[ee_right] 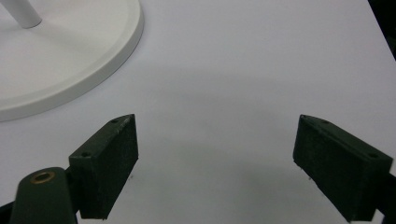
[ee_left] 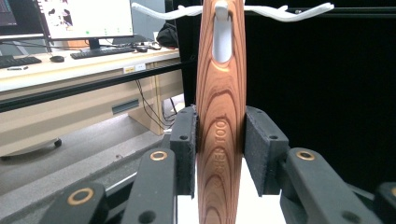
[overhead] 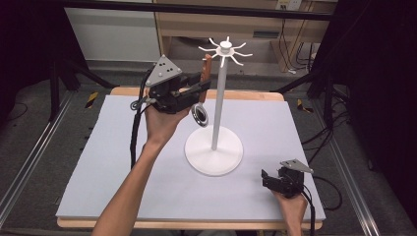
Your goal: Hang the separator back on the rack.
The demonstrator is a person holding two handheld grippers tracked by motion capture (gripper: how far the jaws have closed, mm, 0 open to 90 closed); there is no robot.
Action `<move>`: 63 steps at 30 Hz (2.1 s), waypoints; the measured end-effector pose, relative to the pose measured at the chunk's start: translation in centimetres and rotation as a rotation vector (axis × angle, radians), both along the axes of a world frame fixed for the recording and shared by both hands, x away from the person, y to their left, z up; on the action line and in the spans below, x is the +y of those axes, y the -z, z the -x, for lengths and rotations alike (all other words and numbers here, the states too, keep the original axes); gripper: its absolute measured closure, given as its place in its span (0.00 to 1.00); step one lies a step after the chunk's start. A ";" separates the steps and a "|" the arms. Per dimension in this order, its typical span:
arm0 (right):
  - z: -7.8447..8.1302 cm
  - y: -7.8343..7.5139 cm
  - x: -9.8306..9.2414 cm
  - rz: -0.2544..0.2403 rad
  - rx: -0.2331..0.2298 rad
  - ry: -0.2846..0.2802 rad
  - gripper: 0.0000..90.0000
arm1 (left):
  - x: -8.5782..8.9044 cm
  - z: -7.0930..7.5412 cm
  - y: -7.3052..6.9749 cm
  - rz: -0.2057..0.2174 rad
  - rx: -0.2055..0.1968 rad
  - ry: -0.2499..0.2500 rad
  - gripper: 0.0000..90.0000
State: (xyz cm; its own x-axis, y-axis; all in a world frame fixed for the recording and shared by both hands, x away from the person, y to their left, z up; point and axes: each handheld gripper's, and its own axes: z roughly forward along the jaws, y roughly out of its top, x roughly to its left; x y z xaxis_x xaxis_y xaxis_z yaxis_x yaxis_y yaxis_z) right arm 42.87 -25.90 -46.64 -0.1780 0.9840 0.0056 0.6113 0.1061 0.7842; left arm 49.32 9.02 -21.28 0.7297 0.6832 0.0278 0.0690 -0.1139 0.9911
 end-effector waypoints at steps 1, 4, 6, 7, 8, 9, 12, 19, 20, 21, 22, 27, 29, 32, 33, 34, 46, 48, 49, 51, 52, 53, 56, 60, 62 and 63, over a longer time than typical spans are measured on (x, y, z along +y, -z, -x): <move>0.0 0.0 0.0 0.002 -0.001 -0.001 0.16 | 0.0 0.0 0.1 0.000 0.003 -0.004 0.73; 0.0 0.0 0.0 0.002 -0.001 0.000 0.16 | -0.1 -0.3 0.2 0.007 0.011 0.000 0.73; 0.0 0.0 0.0 0.002 0.000 -0.001 0.16 | 0.0 -0.4 0.2 0.011 0.002 0.003 0.72; 0.0 0.0 0.0 0.002 -0.001 0.000 0.16 | 0.0 -0.4 0.3 0.020 0.008 -0.002 0.71; 0.0 0.0 0.0 0.000 -0.001 0.003 0.16 | 0.0 -0.4 0.3 0.017 0.001 0.004 0.69; 0.0 0.0 0.0 -0.002 0.000 0.003 0.16 | 0.0 -0.4 0.3 0.016 0.001 0.001 0.68; 0.0 0.0 0.0 0.000 0.001 -0.001 0.16 | 0.1 -0.2 0.3 0.024 -0.002 -0.002 0.65; 0.0 0.0 0.0 0.004 -0.001 0.000 0.16 | 1.0 0.7 0.6 0.021 -0.011 -0.005 0.59; 0.0 0.0 0.0 0.004 -0.001 0.001 0.16 | 1.2 0.8 0.8 0.016 -0.010 -0.003 0.58; 0.0 0.0 0.1 0.002 0.001 0.001 0.16 | 1.4 1.0 1.0 0.014 -0.009 -0.001 0.58; 0.0 0.0 0.1 0.005 0.000 0.000 0.16 | 1.7 1.0 1.2 0.007 -0.017 -0.004 0.58; 0.0 0.1 0.2 0.008 0.003 0.000 0.16 | 3.1 1.6 2.5 -0.021 -0.010 -0.017 0.56; 0.0 0.1 0.2 0.011 0.002 -0.001 0.16 | 3.7 1.8 3.1 -0.027 -0.002 -0.029 0.55; -0.1 0.1 0.3 0.014 0.006 -0.002 0.16 | 4.7 2.3 3.9 -0.038 0.018 -0.038 0.54; -0.1 0.1 0.3 0.015 0.005 -0.003 0.16 | 4.9 2.4 4.2 -0.036 0.020 -0.038 0.53; -0.1 0.2 0.3 0.015 0.005 -0.003 0.16 | 5.3 2.5 4.5 -0.032 0.023 -0.039 0.53; -0.1 0.3 0.4 0.022 0.007 -0.005 0.16 | 7.9 3.8 9.7 -0.069 0.096 -0.081 0.49; 0.0 0.3 0.4 0.019 0.009 -0.004 0.16 | 8.2 3.9 10.7 -0.072 0.109 -0.079 0.48; 0.0 0.3 0.4 0.020 0.009 -0.006 0.16 | 8.3 4.0 11.1 -0.074 0.114 -0.078 0.48; 0.0 0.3 0.4 0.020 0.010 -0.006 0.16 | 8.6 4.1 12.1 -0.082 0.132 -0.083 0.48; 0.0 0.3 0.4 0.020 0.011 -0.006 0.16 | 8.7 4.2 12.6 -0.094 0.139 -0.086 0.48; 0.0 0.3 0.5 0.016 0.012 -0.004 0.16 | 8.9 4.2 13.2 -0.103 0.151 -0.088 0.48; 0.0 0.3 0.5 0.017 0.012 -0.003 0.16 | 9.3 4.3 14.6 -0.107 0.176 -0.105 0.48; 0.0 0.3 0.4 0.019 0.012 -0.005 0.16 | 10.1 4.3 16.5 -0.132 0.216 -0.125 0.47; 0.0 0.3 0.4 0.018 0.011 -0.003 0.16 | 10.6 4.3 17.4 -0.150 0.233 -0.141 0.47; 0.0 0.3 0.4 0.017 0.010 -0.004 0.16 | 10.8 4.4 17.7 -0.151 0.241 -0.147 0.47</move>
State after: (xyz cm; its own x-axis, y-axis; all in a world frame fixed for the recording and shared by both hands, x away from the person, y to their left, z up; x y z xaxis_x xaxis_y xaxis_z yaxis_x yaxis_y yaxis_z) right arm 42.88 -25.52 -46.95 -0.1819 0.9833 -0.0093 0.6190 0.1219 0.7758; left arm 44.96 19.84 -38.96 0.6211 0.7833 -0.0247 0.3260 -0.2296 0.9171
